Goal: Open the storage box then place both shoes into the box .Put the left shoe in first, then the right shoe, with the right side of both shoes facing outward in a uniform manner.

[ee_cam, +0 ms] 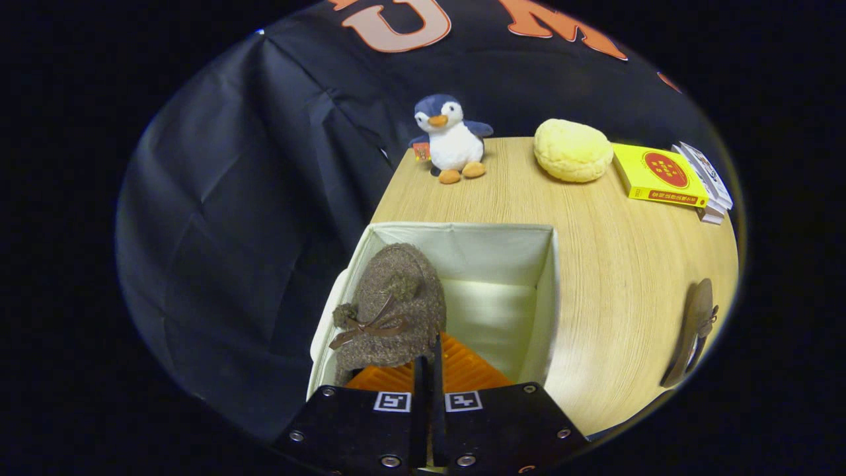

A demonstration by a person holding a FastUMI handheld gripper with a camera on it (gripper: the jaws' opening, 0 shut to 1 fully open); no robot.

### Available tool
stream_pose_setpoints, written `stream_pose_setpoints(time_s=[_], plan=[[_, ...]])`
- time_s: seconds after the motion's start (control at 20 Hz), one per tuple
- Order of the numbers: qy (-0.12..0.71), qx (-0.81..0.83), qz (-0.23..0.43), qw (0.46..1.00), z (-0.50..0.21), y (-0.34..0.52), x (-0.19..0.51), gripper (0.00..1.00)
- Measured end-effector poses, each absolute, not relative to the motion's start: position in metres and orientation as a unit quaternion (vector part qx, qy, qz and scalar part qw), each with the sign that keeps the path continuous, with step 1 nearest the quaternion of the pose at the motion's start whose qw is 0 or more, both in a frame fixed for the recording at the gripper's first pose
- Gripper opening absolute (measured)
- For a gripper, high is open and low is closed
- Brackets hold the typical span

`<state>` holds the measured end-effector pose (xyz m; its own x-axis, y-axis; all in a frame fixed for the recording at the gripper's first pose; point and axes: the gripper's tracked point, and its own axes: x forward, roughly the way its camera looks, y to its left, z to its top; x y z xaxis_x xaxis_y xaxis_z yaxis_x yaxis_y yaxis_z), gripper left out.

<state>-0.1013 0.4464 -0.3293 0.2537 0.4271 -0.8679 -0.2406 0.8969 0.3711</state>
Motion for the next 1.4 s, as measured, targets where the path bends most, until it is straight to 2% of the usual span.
stream_pose_setpoints(time_s=[0.35,0.5,0.65,0.75,0.95,1.05,1.1,1.3,1.4], plan=[[0.630,0.045,0.190,0.752,-0.373,0.457,-0.115,0.05],[0.648,0.039,0.204,0.732,-0.384,0.461,-0.123,0.05],[0.644,0.049,0.228,0.729,-0.382,0.464,-0.126,0.15],[0.632,0.071,0.261,0.726,-0.368,0.468,-0.126,0.17],[0.594,0.126,0.311,0.731,-0.322,0.465,-0.120,0.31],[0.571,0.136,0.329,0.740,-0.299,0.447,-0.117,0.44],[0.554,0.138,0.338,0.748,-0.287,0.435,-0.115,0.55],[0.499,0.119,0.345,0.786,-0.265,0.371,-0.103,0.79],[0.481,0.105,0.330,0.806,-0.266,0.333,-0.093,0.87]])
